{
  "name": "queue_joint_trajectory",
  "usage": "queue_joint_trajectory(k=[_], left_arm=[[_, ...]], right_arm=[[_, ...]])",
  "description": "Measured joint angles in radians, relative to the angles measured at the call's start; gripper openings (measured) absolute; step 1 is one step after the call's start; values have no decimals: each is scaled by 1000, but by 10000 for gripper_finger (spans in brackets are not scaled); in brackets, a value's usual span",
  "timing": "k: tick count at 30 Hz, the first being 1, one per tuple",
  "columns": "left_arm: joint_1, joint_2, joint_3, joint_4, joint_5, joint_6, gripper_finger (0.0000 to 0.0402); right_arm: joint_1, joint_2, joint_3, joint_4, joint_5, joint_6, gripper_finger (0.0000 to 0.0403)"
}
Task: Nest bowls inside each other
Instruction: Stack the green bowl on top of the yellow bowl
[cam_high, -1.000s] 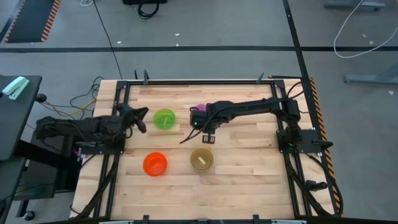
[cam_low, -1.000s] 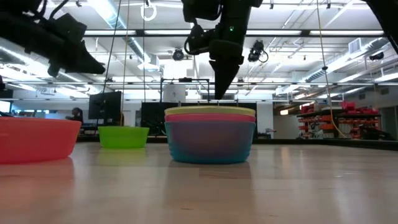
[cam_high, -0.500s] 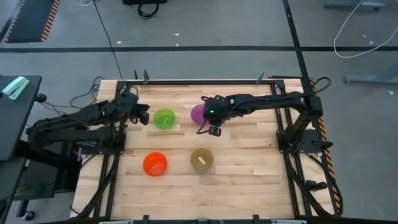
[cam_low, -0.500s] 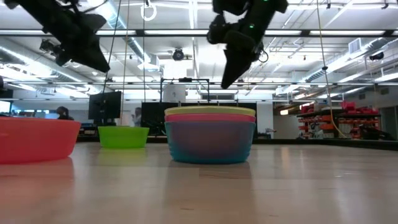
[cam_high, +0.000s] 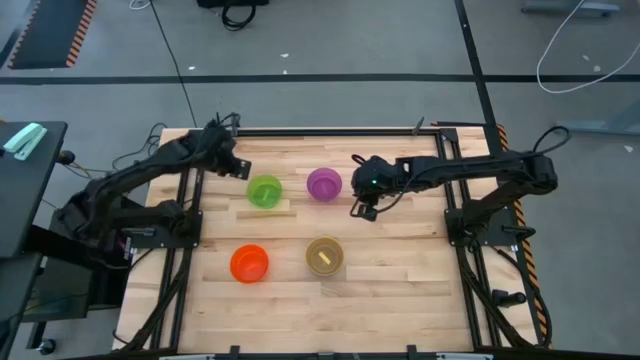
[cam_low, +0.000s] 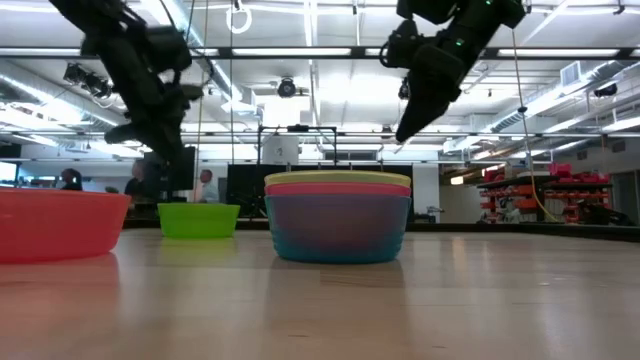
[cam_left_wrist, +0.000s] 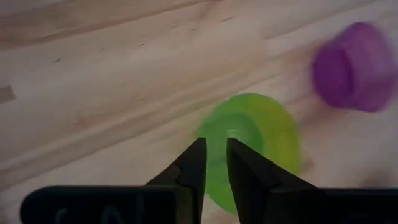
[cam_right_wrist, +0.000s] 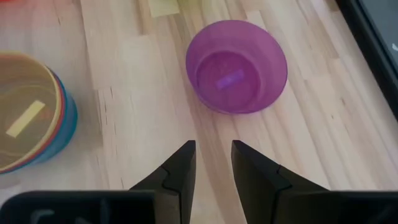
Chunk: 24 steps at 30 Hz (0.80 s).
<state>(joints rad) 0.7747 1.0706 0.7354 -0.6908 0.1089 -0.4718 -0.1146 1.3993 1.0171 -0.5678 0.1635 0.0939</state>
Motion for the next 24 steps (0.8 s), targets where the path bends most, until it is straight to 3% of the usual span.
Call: queue_joint_trajectory(k=[12, 24], left_arm=[[-3, 358, 140, -9, 136, 36, 88], [-39, 406, 184, -17, 134, 105, 59]], right_arm=[[0, -15, -83, 29, 0, 0, 111], [0, -15, -93, 44, 0, -24, 111]])
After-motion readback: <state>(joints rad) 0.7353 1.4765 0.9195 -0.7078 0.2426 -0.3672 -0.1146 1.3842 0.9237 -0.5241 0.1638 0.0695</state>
